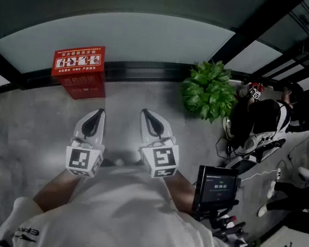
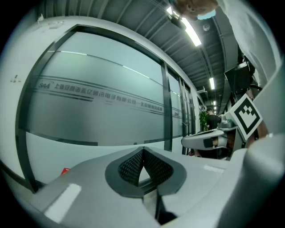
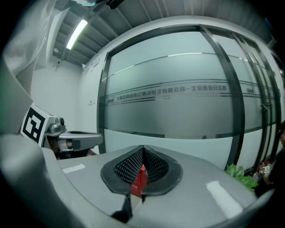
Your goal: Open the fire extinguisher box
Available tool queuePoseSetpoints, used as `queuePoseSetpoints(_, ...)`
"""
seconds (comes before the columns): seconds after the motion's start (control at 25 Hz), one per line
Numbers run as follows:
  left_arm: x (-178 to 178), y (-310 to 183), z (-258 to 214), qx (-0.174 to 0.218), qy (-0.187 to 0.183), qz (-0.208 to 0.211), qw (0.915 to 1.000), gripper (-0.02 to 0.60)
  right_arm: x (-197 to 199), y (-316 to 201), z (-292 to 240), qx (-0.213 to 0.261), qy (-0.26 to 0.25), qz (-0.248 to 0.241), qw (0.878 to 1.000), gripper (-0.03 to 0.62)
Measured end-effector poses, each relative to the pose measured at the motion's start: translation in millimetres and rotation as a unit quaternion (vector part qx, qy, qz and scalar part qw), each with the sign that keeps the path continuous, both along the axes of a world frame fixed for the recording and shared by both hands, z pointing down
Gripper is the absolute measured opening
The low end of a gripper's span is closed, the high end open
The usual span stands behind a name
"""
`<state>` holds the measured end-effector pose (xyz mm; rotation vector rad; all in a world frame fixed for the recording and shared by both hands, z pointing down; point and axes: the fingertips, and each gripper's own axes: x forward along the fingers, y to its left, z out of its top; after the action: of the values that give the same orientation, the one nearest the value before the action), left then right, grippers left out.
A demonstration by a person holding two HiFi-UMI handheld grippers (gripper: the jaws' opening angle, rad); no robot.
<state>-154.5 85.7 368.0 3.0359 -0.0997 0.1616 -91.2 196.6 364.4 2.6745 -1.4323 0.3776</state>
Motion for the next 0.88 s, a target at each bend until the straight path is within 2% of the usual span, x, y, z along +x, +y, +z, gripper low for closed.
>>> queuePoseSetpoints(0.12,16,-8,4,0.001,-0.003,-0.012,0.9999,0.003,18,-9,4,0.002,-0.003,-0.01,1.0,0.014)
queuePoseSetpoints(0.44,116,-29,22,0.008,-0.02,-0.089,0.9958,0.003,130,-39,28,0.001,-0.016,-0.086,0.996,0.014)
queuePoseSetpoints(0.64,174,-38,21,0.02,-0.027,-0.145,0.9889,0.003,201,-53,35,0.0,-0.02,-0.14,0.99,0.014)
queuePoseSetpoints(0.88,208,-47,31,0.027,-0.051,-0.21,0.976,0.003,251,-80,51,-0.008,-0.029,-0.208,0.978,0.014)
